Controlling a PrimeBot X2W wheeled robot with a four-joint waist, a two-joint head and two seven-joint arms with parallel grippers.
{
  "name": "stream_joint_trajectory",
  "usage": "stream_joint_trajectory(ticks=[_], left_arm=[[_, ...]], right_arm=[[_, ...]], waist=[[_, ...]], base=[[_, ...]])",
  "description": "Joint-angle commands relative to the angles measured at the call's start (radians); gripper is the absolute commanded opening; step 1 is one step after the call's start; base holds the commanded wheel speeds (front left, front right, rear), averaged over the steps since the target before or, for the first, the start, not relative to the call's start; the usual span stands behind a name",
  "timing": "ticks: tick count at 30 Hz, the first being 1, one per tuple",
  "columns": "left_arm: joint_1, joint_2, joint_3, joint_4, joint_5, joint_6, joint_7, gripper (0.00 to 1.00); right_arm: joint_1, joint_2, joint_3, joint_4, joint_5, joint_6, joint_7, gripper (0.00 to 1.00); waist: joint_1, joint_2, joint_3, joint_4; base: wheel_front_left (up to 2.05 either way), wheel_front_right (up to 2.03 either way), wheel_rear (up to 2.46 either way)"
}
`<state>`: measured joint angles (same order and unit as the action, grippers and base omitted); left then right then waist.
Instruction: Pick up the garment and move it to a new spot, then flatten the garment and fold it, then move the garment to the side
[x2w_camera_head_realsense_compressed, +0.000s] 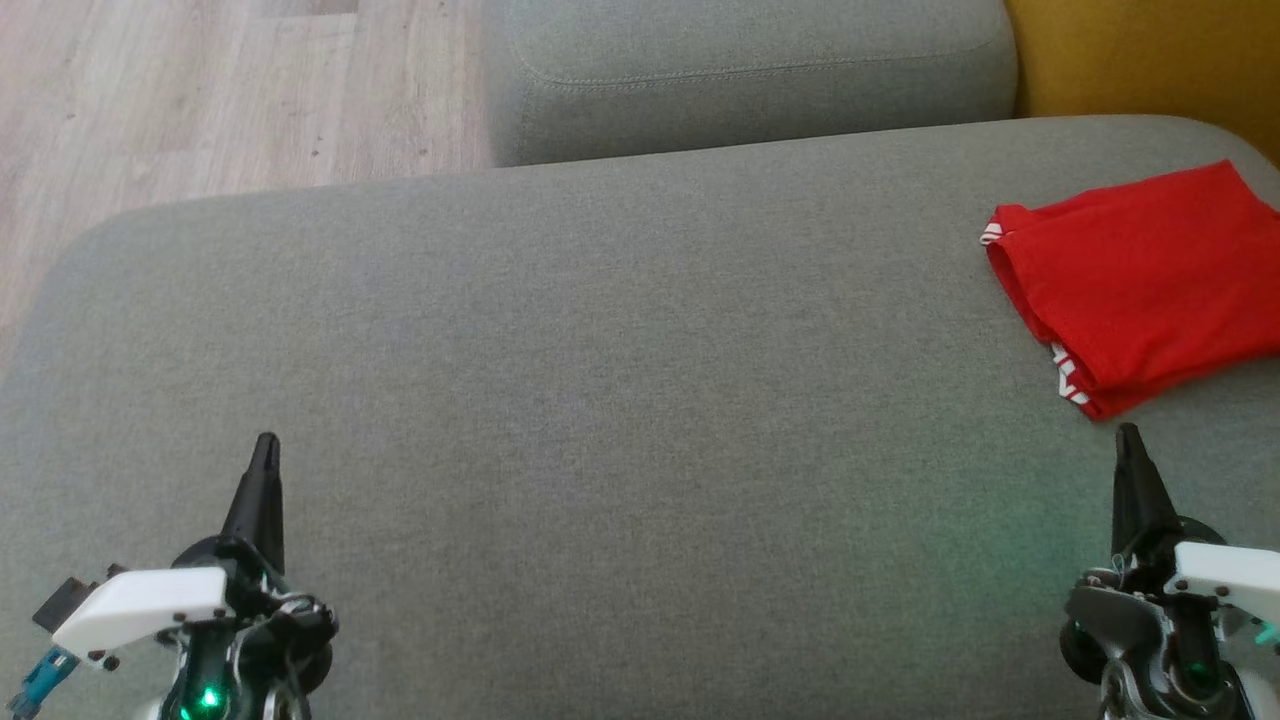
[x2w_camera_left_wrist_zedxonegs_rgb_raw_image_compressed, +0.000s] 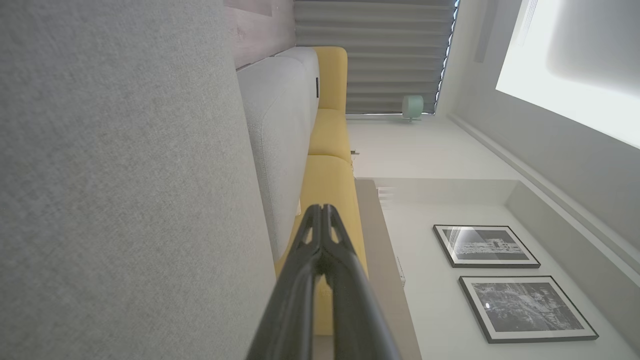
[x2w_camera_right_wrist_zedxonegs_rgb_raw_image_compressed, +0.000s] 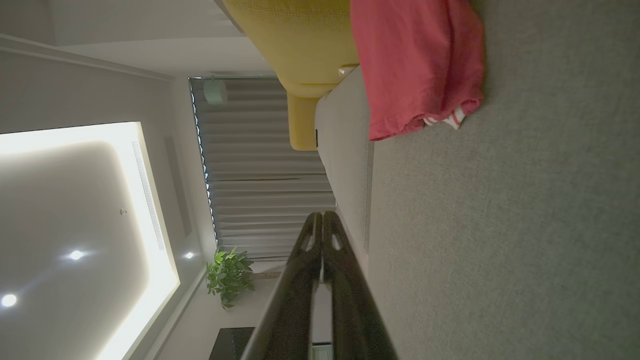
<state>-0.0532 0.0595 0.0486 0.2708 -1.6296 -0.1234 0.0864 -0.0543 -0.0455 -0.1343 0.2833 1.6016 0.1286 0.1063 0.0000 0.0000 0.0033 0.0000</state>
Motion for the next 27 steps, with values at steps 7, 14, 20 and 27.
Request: stream_joint_trajectory(ticks=[7,14,20,27], left_arm=[[-0.053,0.008,0.041,-0.027,0.001,-0.007,0.007,0.0],[-0.053,0.007,0.043,-0.026,0.003,-0.007,0.009,0.0],[-0.053,0.006,0.045,-0.026,0.004,-0.007,0.011,0.0],[-0.053,0.004,0.047,-0.026,0.006,-0.007,0.012,0.0]], right_arm=[[-0.054,-0.005,0.02,-0.039,0.007,0.002,0.007,0.0],[-0.054,-0.005,0.02,-0.039,0.007,0.002,0.007,0.0],[-0.054,-0.005,0.02,-0.039,0.007,0.002,0.007,0.0],[-0.054,-0.005,0.021,-0.039,0.007,0.002,0.007,0.0]], waist=[[0.0,0.0,0.0,0.0],[0.0,0.0,0.0,0.0],[0.0,0.0,0.0,0.0],[0.0,0.0,0.0,0.0]], base=[[0.0,0.0,0.0],[0.0,0.0,0.0],[0.0,0.0,0.0],[0.0,0.0,0.0]])
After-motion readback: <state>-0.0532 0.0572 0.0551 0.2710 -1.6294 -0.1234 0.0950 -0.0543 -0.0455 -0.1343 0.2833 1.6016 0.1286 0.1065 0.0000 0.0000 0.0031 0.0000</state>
